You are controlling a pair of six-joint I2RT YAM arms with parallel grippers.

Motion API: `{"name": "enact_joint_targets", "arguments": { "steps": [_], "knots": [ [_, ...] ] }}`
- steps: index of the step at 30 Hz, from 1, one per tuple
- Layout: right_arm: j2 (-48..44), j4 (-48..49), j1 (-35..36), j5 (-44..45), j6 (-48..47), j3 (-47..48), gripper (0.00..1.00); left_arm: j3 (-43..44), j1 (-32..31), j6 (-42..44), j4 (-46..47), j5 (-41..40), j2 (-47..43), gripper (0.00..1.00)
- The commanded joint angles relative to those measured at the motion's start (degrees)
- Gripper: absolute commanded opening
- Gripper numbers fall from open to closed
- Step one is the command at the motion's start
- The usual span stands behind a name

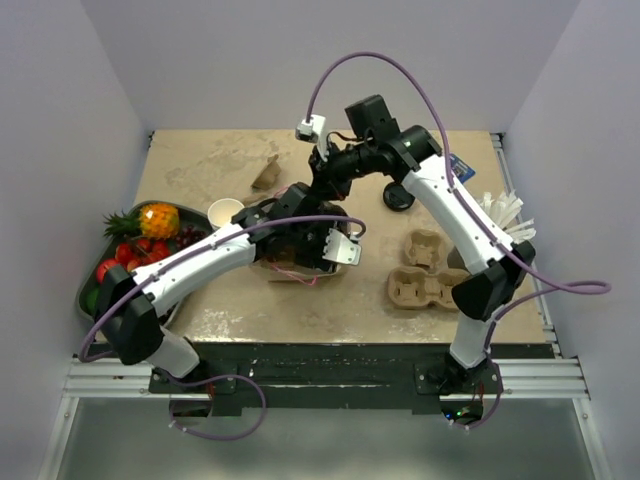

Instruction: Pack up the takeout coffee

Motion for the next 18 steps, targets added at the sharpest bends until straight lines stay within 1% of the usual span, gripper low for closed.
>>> {"name": "enact_joint_targets", "arguments": {
  "steps": [1, 2, 3, 5, 7, 8, 9, 10, 11, 15, 18],
  "knots": [
    [-9.7, 9.4, 1.9, 5.5, -5.2, -3.0, 0.0, -4.3, -1.6, -3.5, 10.5, -8.2, -5.0, 0.65],
    [-11.5, 10.9, 2.4, 6.3, -6.0, -7.6, 0.0, -5.3, -1.9, -4.4, 11.6, -9.3, -5.4, 0.64],
    [-15.0, 12.2, 3.7, 7.0, -6.7, -10.0, 0.0, -6.9, -2.3, -5.3, 13.6, -10.4, -5.6, 0.63],
    [-17.5, 13.4, 5.2, 9.1, -10.2, -15.6, 0.0, -8.7, -3.2, -7.1, 15.4, -12.5, -6.6, 0.62],
    [-20.8, 13.7, 7.5, 11.2, -12.6, -19.1, 0.0, -11.6, -4.1, -7.6, 18.3, -14.9, -7.3, 0.61],
    [-22.1, 14.3, 8.1, 11.8, -13.3, -22.5, 0.0, -12.3, -5.1, -7.6, 18.9, -15.6, -7.5, 0.61],
    [-23.4, 15.2, 8.7, 12.0, -13.4, -24.2, 0.0, -13.4, -5.6, -7.9, 20.7, -15.9, -7.6, 0.61],
    [-25.8, 17.1, 8.9, 12.0, -13.5, -25.7, 0.0, -13.7, -6.2, -7.8, 21.2, -18.6, -7.7, 0.61],
    [-27.1, 18.3, 9.3, 12.6, -14.2, -28.8, 0.0, -14.5, -7.0, -7.4, 21.9, -19.3, -7.7, 0.6],
    [-32.0, 24.5, 11.9, 14.6, -14.7, -35.1, 0.0, -16.7, -9.1, -5.7, 24.6, -22.1, -7.7, 0.6],
    [-32.8, 26.1, 13.4, 16.4, -14.6, -36.8, 0.0, -16.5, -10.7, -4.5, 21.8, -20.8, -7.3, 0.58]
  ]
}}
